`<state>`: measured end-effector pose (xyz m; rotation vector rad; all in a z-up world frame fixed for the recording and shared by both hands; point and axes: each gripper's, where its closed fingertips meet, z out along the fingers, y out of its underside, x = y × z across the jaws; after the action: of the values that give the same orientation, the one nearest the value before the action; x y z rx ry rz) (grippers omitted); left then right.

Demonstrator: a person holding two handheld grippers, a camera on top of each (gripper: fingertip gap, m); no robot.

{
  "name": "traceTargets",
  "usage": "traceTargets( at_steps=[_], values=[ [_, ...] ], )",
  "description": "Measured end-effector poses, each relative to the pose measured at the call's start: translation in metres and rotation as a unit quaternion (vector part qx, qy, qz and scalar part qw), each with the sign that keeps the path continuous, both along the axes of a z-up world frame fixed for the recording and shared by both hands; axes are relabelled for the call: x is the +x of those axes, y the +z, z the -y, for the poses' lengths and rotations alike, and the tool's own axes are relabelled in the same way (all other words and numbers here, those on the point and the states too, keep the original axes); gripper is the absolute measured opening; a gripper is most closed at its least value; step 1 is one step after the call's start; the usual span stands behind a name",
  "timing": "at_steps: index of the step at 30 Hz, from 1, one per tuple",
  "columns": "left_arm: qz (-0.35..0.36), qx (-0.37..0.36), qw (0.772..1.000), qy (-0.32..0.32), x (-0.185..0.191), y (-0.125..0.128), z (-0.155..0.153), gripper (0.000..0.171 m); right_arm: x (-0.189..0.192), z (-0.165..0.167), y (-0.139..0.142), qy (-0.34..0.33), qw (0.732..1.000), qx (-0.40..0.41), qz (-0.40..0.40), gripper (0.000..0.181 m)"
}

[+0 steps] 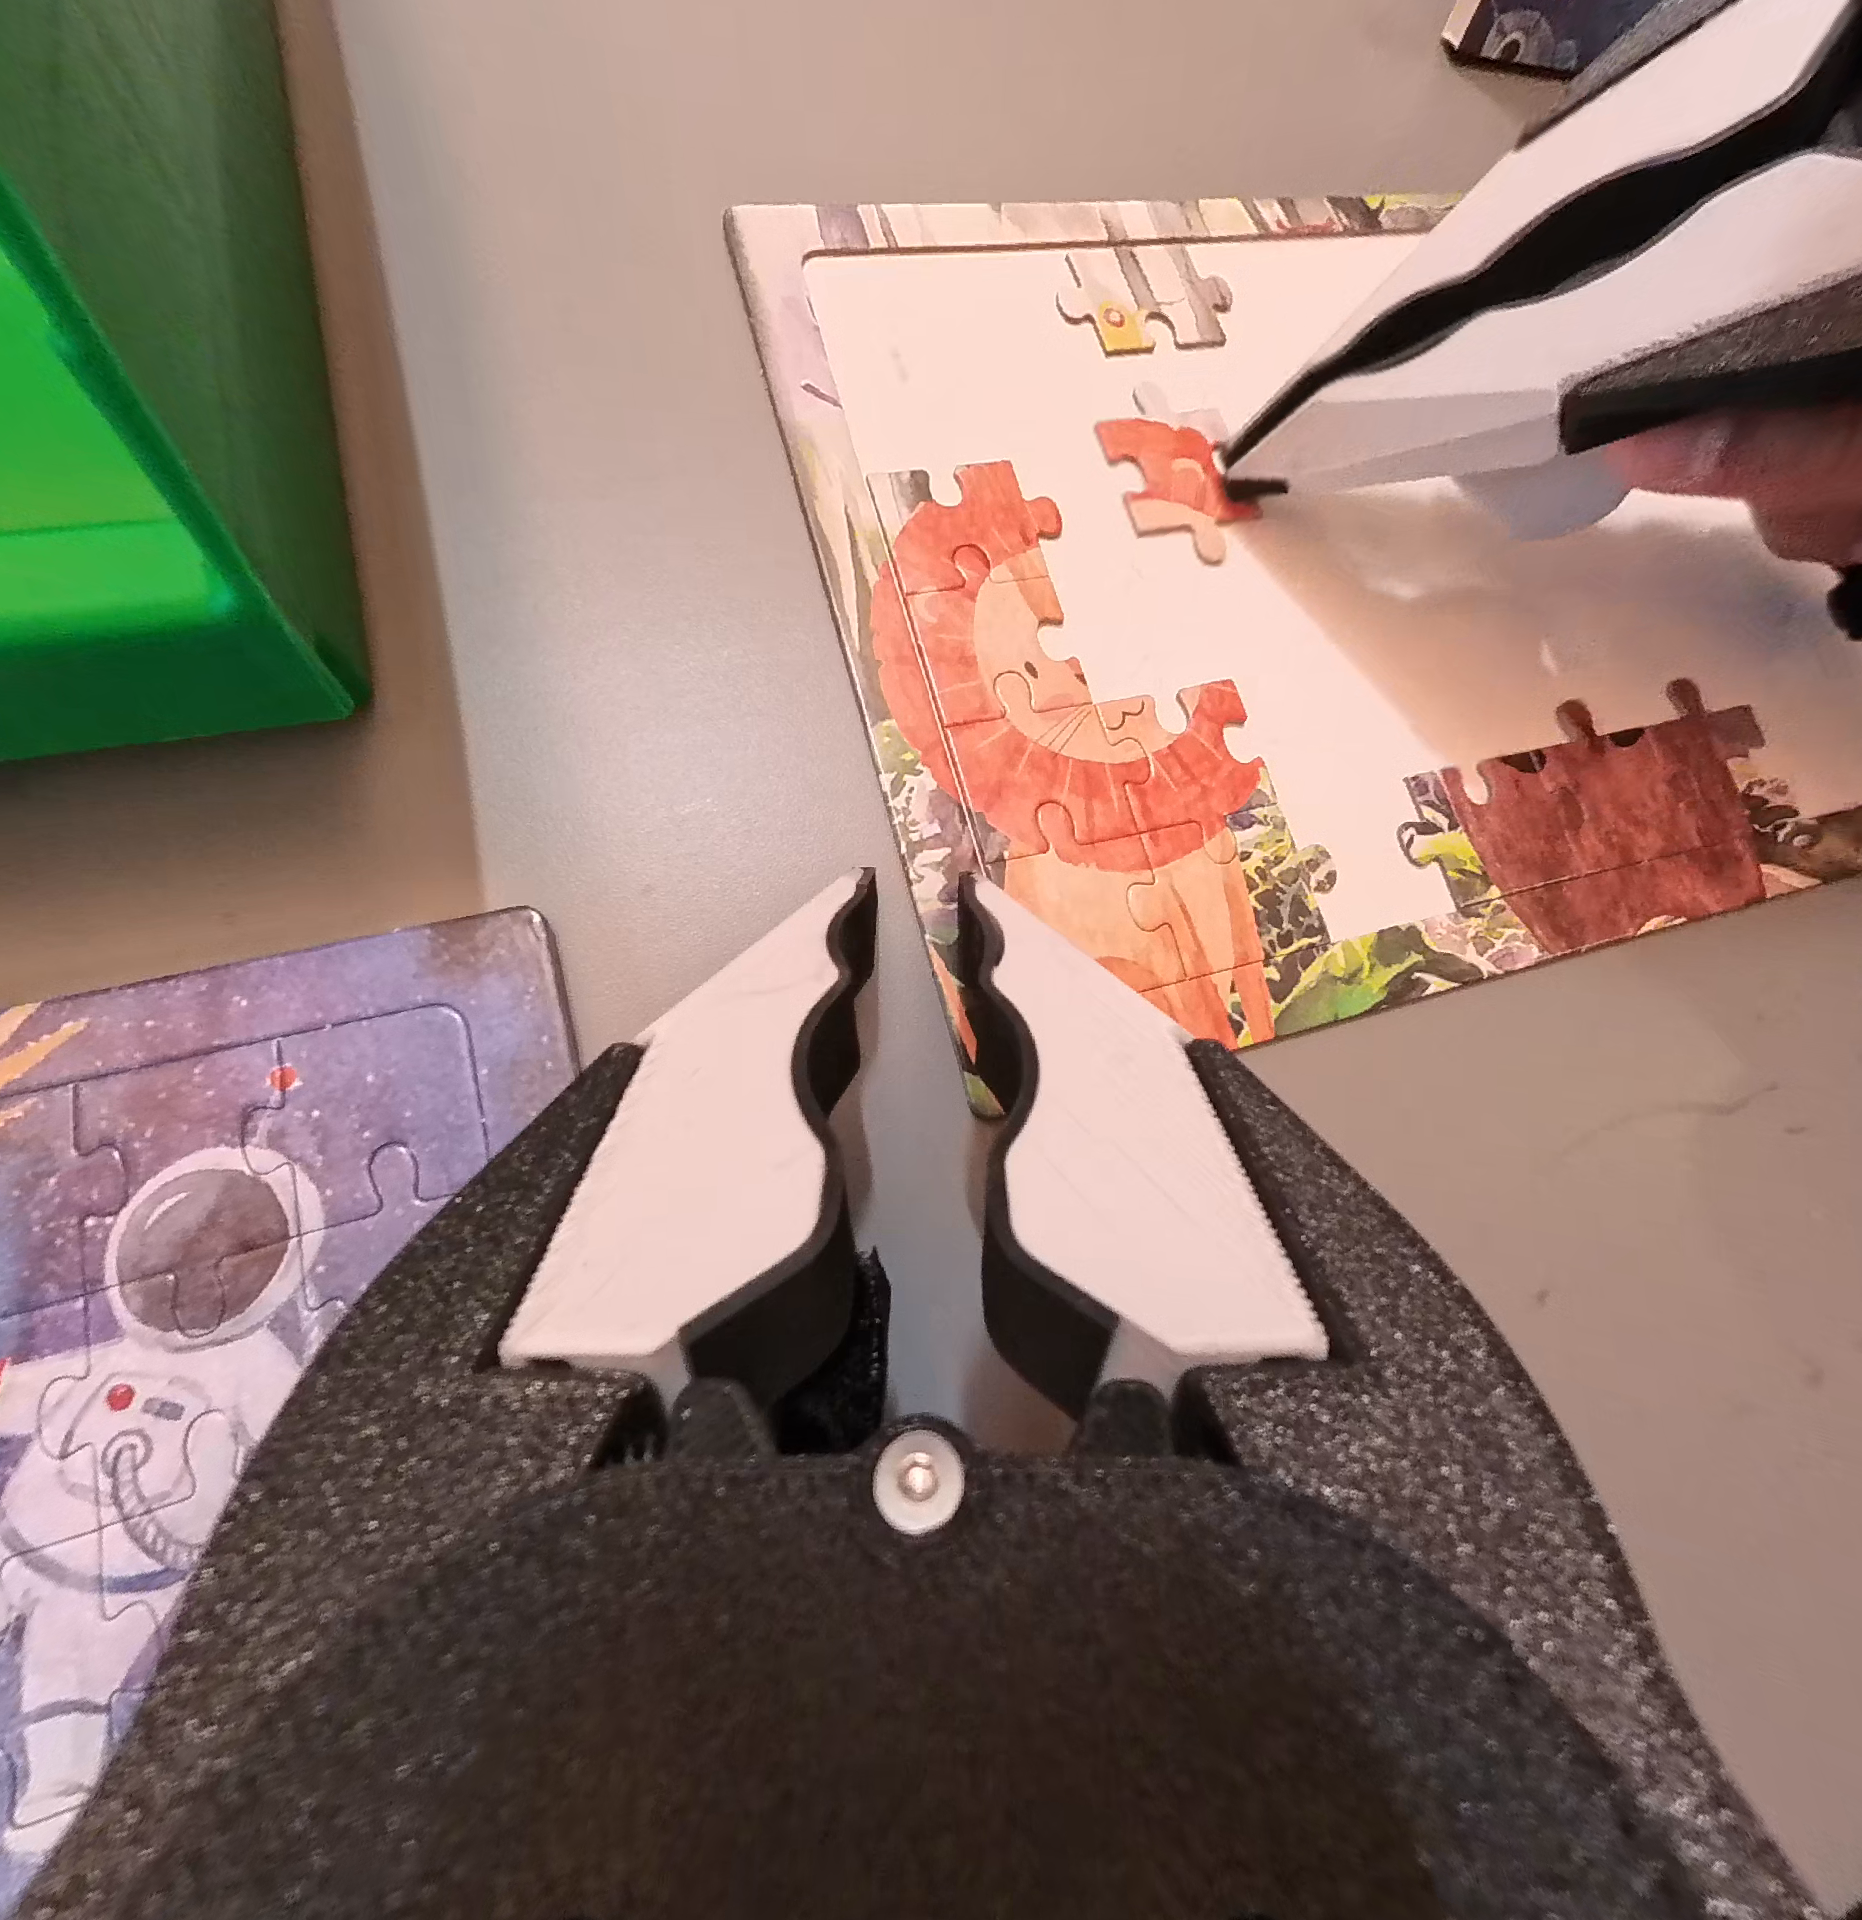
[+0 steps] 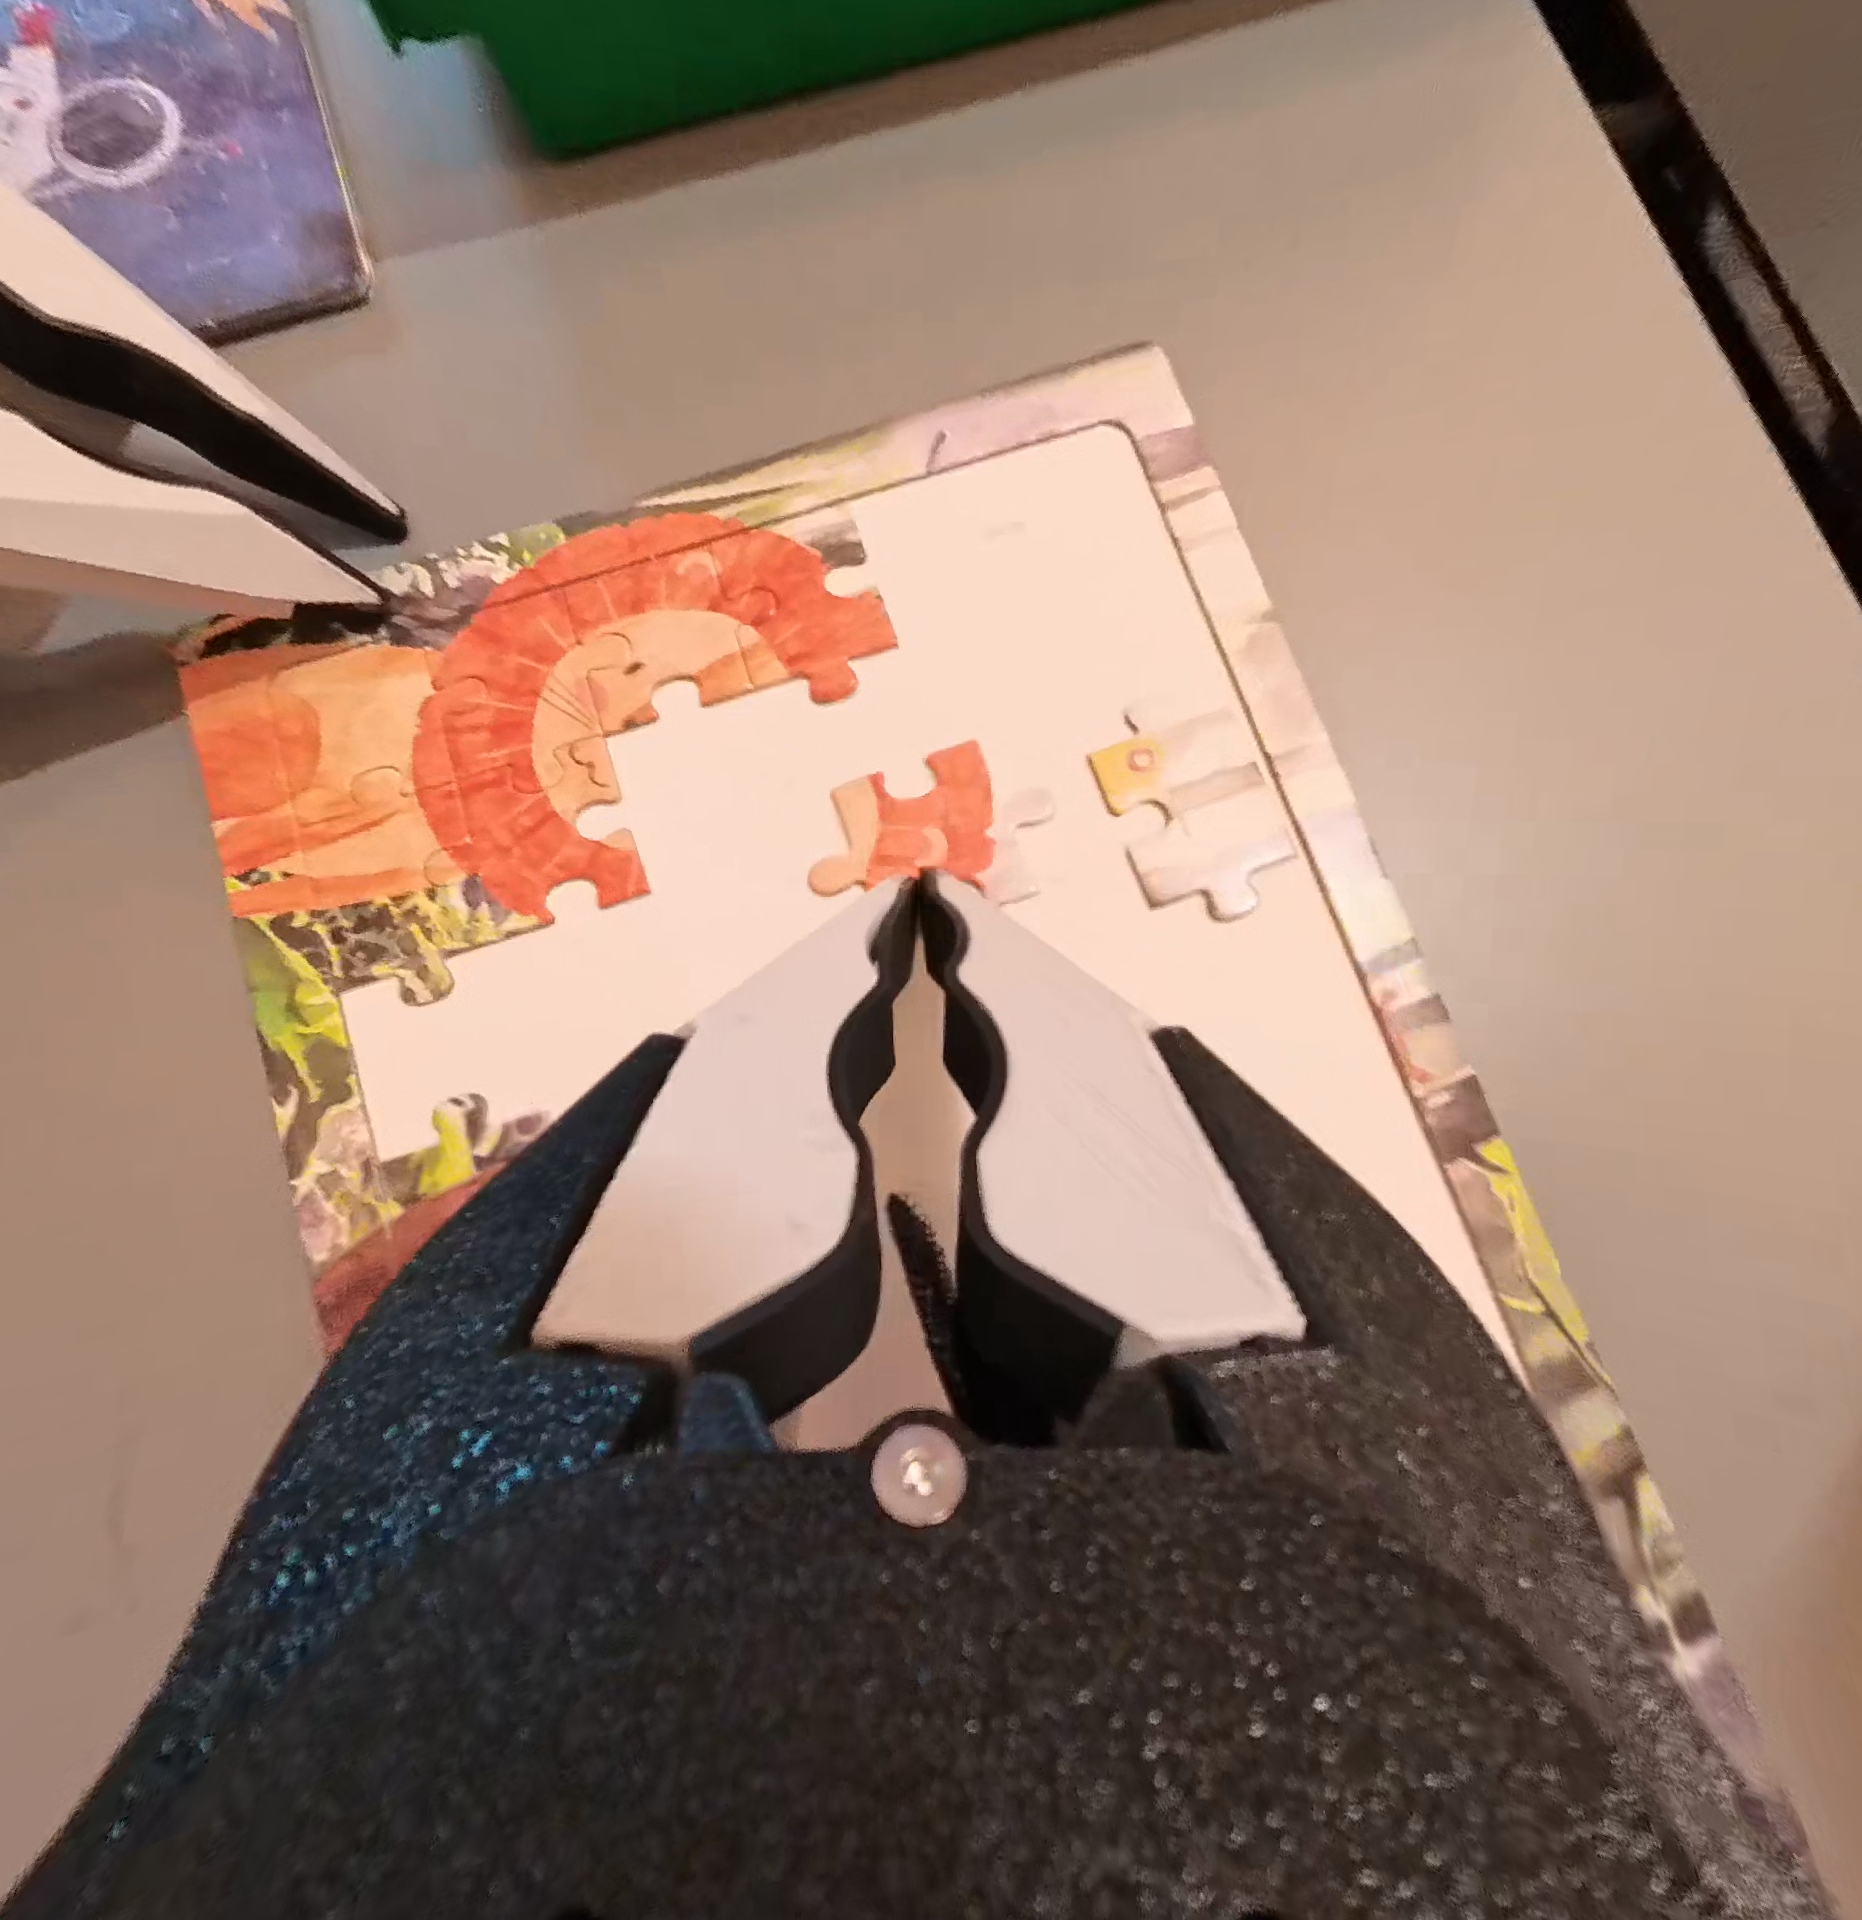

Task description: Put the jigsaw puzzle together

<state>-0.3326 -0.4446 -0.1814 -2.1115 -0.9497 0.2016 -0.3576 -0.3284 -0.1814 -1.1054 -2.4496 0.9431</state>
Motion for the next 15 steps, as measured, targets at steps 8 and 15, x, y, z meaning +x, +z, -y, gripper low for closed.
traceTargets(
  at_steps=[8, 15],
  values=[
    [0.002, 0.002, 1.000, 0.000, 0.000, 0.000, 0.000, 0.015, -0.001, 0.016, 0.003, 0.018, 1.000, -0.011, -0.005, 0.011],
    [0.005, 0.006, 1.000, 0.000, 0.000, 0.000, 0.000, 0.015, 0.004, 0.007, 0.004, 0.065, 0.998, 0.002, -0.009, 0.040]
  ],
)
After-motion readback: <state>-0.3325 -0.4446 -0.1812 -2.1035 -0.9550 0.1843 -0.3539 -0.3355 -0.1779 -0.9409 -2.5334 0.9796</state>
